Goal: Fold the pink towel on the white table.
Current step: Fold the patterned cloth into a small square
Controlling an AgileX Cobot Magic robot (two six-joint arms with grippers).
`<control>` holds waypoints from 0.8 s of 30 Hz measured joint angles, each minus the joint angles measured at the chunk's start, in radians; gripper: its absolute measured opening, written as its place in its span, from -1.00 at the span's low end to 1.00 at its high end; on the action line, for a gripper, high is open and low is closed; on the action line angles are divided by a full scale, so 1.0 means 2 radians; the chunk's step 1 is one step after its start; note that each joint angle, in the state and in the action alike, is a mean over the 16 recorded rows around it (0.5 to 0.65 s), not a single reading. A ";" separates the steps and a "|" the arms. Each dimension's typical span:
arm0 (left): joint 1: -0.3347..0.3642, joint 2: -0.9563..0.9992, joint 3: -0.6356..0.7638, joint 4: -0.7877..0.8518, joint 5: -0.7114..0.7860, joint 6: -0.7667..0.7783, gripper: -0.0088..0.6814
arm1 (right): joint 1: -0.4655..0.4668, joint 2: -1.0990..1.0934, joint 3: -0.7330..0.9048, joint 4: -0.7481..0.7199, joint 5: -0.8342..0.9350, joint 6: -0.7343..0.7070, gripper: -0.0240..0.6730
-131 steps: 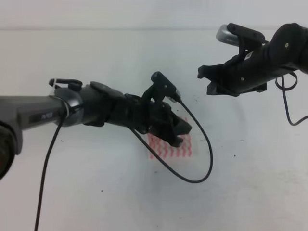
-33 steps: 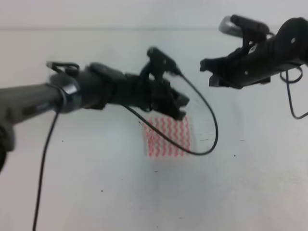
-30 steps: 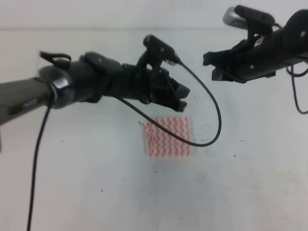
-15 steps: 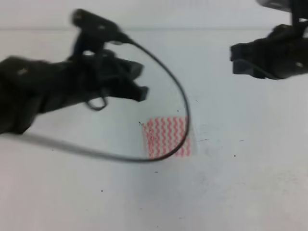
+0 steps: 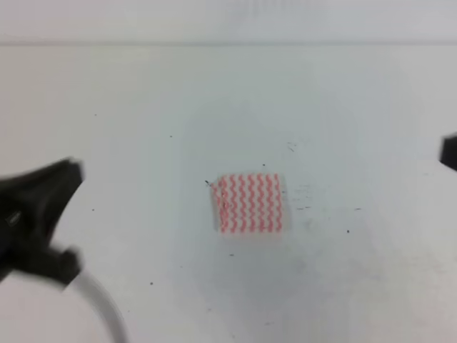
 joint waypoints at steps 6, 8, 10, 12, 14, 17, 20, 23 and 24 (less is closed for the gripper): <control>0.000 -0.137 0.086 -0.024 0.002 0.002 -0.99 | 0.000 -0.103 0.067 -0.005 0.001 -0.001 -0.98; 0.000 -0.172 0.111 -0.031 0.005 0.004 -0.99 | 0.000 -0.137 0.089 -0.006 -0.003 -0.002 -0.98; 0.000 -0.199 0.134 -0.038 0.008 0.005 -0.99 | 0.000 -0.172 0.115 -0.005 -0.011 -0.005 -0.98; 0.000 -0.220 0.156 -0.044 0.008 0.007 -0.99 | 0.000 -0.205 0.140 -0.003 -0.023 -0.008 -0.98; 0.000 -0.233 0.175 -0.047 0.005 0.009 -0.99 | 0.000 -0.236 0.165 -0.001 -0.041 -0.012 -0.98; 0.000 -0.244 0.200 -0.049 -0.005 0.012 -0.99 | 0.000 -0.279 0.207 0.003 -0.082 -0.022 -0.98; 0.000 -0.248 0.221 -0.051 -0.021 0.015 -0.99 | 0.000 -0.314 0.248 0.007 -0.128 -0.034 -0.98; 0.000 -0.248 0.236 -0.053 -0.039 0.015 -0.99 | 0.000 -0.340 0.287 0.010 -0.174 -0.045 -0.98; 0.000 -0.248 0.240 -0.054 -0.046 0.015 -0.99 | 0.000 -0.347 0.299 0.011 -0.188 -0.048 -0.98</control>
